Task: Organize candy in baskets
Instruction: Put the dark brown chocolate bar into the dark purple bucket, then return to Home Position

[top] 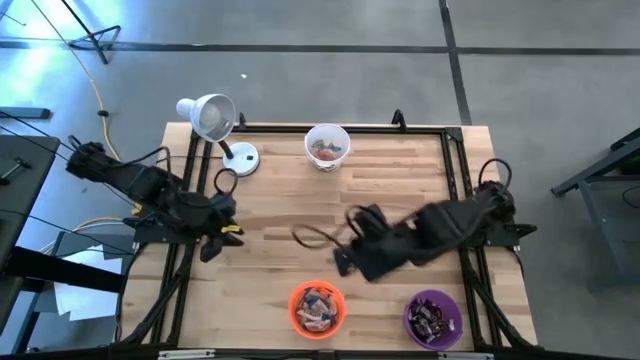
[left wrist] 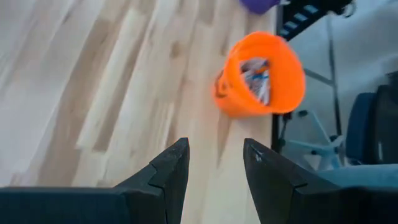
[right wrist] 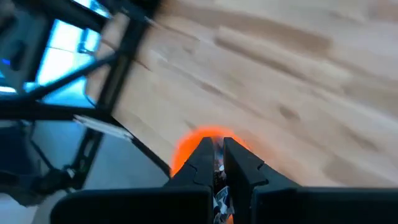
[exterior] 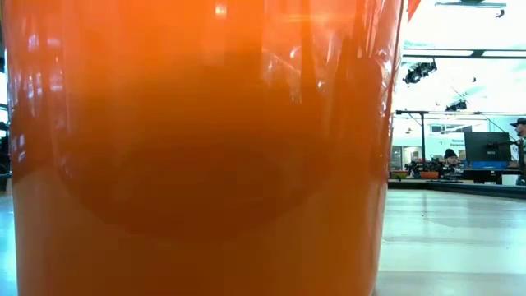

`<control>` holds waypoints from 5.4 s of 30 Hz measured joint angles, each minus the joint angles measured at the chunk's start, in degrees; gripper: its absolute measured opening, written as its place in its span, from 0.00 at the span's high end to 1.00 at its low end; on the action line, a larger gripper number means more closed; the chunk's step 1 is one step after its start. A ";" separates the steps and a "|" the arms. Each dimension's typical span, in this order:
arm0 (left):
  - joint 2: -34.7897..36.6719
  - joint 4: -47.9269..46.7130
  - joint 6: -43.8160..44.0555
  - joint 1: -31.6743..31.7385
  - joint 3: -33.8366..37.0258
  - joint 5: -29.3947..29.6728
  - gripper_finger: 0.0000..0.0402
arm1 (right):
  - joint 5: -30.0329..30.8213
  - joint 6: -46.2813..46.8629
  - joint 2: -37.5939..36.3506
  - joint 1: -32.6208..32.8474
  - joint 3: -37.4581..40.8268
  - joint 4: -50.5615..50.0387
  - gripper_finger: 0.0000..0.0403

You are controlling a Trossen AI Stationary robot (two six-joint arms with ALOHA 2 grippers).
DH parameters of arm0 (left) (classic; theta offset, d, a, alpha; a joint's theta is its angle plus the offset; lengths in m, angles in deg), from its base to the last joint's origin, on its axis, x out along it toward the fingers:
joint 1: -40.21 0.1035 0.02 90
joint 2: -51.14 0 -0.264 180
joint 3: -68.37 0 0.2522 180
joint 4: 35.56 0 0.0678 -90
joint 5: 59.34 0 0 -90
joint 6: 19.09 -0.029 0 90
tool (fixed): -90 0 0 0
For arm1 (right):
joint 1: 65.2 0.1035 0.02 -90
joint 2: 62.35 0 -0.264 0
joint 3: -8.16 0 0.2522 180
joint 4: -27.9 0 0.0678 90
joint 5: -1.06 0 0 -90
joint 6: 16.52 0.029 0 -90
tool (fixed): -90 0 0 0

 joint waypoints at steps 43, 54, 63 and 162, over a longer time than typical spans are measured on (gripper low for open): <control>2.74 -6.85 9.34 0.04 0.27 8.65 0.66 | -36.28 14.31 -1.23 18.09 30.08 -9.94 0.92; 2.74 -6.43 9.41 0.04 0.27 8.65 0.66 | -35.73 10.75 -1.23 18.11 30.08 -9.94 0.65; 3.17 -6.52 13.73 0.03 -0.95 16.10 0.66 | -22.67 12.93 -6.27 18.42 29.92 -9.88 0.55; 33.69 58.29 -6.66 0.04 59.02 14.40 0.66 | 67.46 15.96 -49.41 20.83 94.71 22.44 0.60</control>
